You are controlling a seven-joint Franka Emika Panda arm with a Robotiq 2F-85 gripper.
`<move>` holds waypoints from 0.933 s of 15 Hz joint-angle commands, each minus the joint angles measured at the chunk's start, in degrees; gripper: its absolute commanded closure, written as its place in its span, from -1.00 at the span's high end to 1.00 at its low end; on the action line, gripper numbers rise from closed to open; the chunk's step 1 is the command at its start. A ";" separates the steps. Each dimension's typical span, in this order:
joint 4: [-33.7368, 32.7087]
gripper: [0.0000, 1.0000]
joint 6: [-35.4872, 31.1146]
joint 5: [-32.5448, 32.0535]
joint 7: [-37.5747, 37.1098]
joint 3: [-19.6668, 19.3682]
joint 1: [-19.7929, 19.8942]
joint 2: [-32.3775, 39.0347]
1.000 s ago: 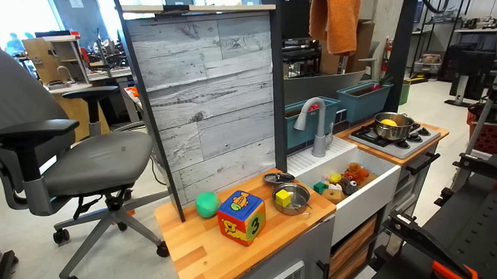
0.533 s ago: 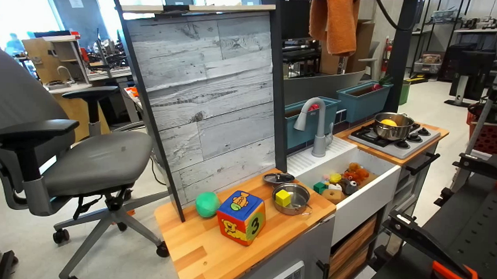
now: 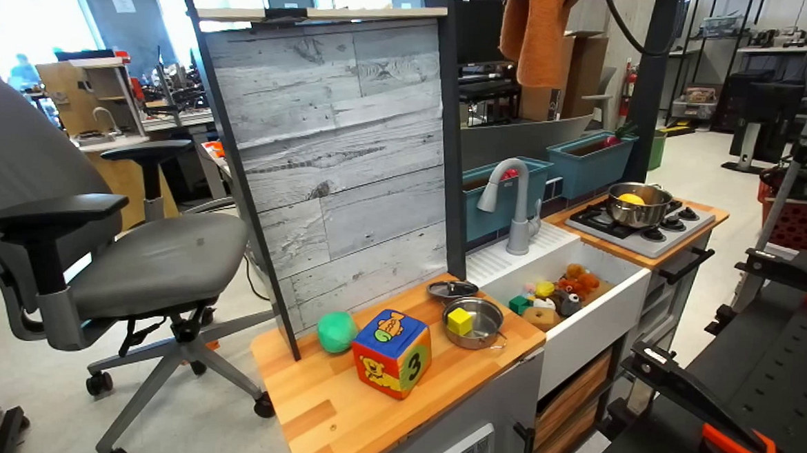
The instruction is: Pick up the towel on the rack
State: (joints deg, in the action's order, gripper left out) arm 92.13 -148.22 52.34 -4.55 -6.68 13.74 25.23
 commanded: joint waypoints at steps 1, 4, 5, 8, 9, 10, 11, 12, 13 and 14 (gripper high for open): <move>5.85 -0.68 -0.45 1.98 6.26 1.82 1.26 -5.48; 6.71 -0.68 -0.41 1.52 6.51 1.65 0.96 -5.60; 6.59 0.32 -0.38 0.39 5.27 1.26 0.59 -5.20; 7.18 0.61 -0.33 -1.53 4.01 0.71 -0.12 -4.88; 7.95 0.74 -0.61 -1.33 4.67 0.91 -0.11 -5.39; 9.00 0.91 -0.94 -1.17 5.56 1.11 -0.10 -6.25; 9.77 0.98 -1.37 -0.83 6.55 1.28 -0.13 -6.90; 10.29 0.58 -1.95 -0.48 7.47 1.34 -0.19 -7.32; 10.67 0.29 -2.26 -1.07 7.29 1.02 -0.46 -7.57; 11.12 0.26 -2.20 -1.00 7.77 0.99 -0.46 -8.00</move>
State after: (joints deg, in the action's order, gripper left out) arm 99.98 -149.55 52.18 1.93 -5.78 13.49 20.13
